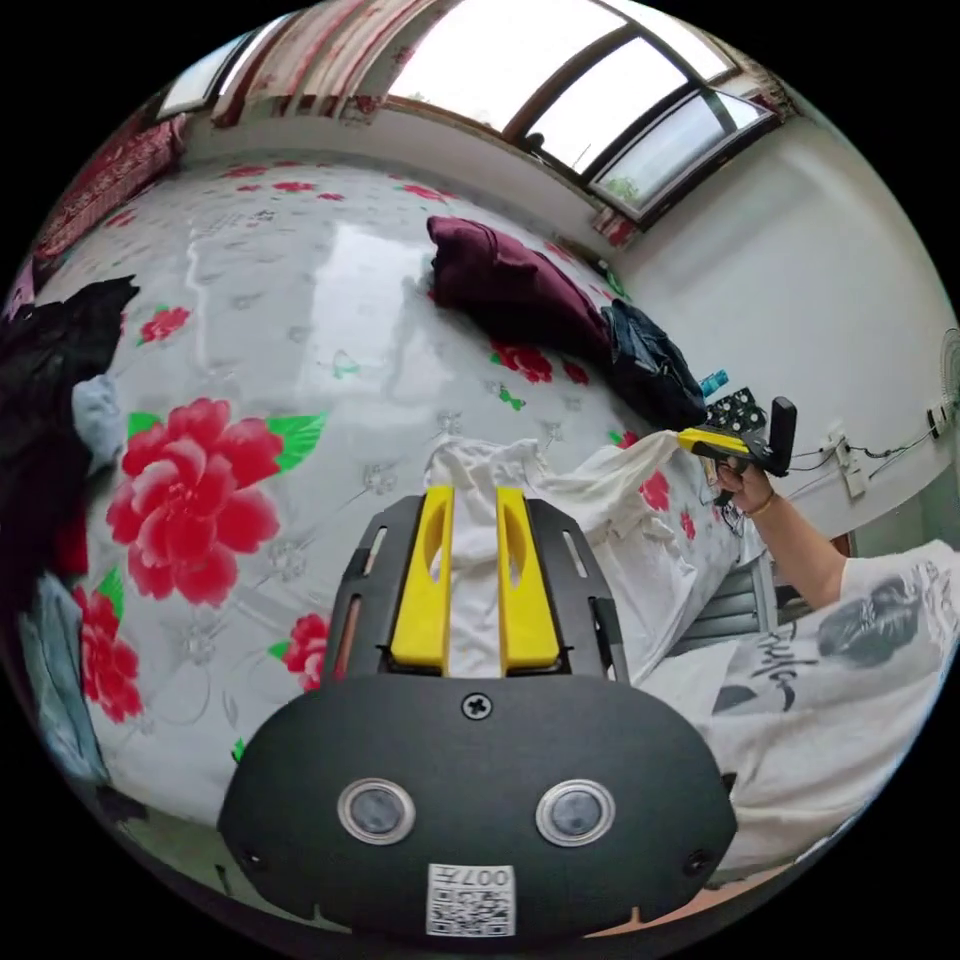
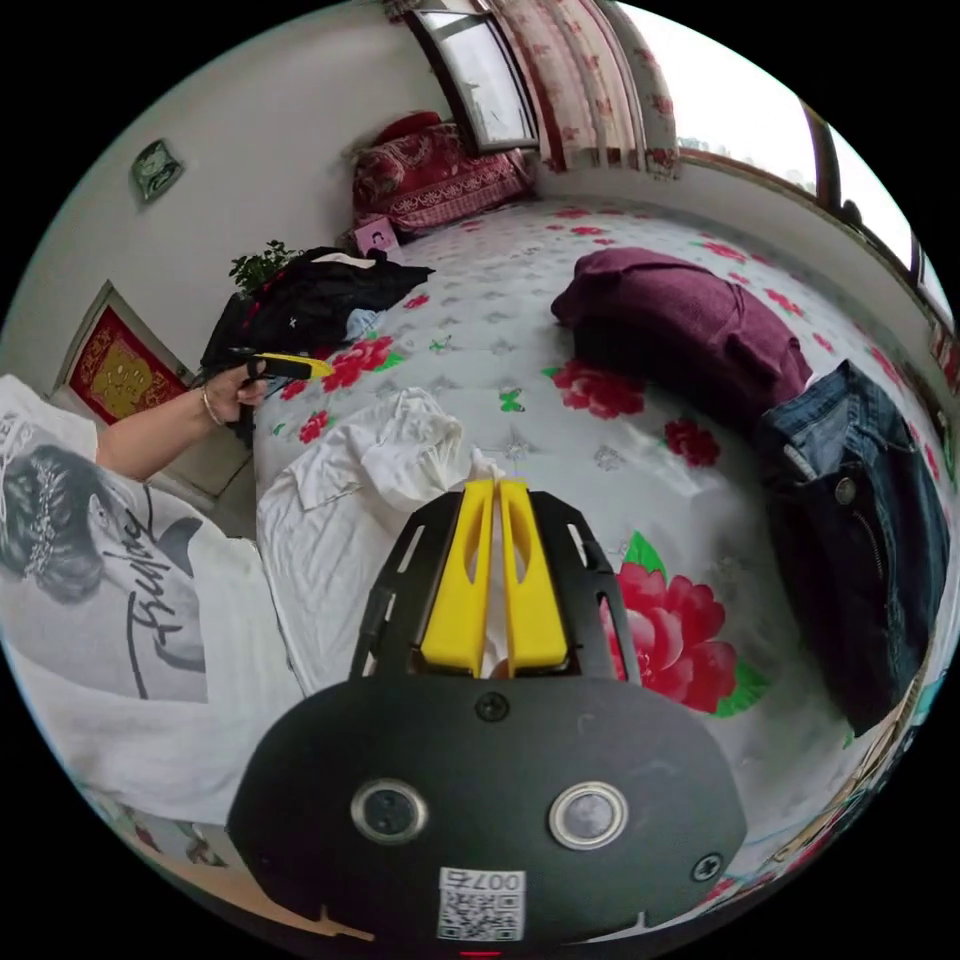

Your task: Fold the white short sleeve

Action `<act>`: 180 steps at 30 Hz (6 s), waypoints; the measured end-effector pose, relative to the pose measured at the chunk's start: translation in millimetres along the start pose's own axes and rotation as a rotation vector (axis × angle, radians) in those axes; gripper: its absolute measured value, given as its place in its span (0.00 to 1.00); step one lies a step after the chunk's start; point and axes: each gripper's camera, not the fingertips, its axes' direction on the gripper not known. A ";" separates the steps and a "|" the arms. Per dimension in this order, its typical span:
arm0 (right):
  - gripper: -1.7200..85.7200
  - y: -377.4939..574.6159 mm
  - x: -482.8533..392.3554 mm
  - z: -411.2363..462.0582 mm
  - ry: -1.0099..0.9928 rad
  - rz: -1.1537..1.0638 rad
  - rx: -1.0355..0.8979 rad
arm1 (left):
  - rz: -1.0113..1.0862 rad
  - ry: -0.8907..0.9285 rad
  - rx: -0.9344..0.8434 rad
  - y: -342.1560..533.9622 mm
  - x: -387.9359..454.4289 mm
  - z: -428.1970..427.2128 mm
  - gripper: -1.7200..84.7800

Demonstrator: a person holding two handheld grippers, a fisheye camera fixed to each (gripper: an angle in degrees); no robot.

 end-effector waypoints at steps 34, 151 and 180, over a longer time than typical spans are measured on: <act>0.02 75.9 -116.3 -143.4 0.015 -0.043 -0.064 | 0.074 0.013 0.069 269.4 137.3 -129.9 0.01; 0.06 0.2 226.5 -502.4 -0.208 0.404 0.619 | 0.249 0.808 0.098 -289.3 326.7 -35.6 0.07; 0.10 44.7 -115.9 182.9 0.046 0.098 -0.486 | -0.727 -0.243 0.231 77.8 -4.5 -179.1 0.10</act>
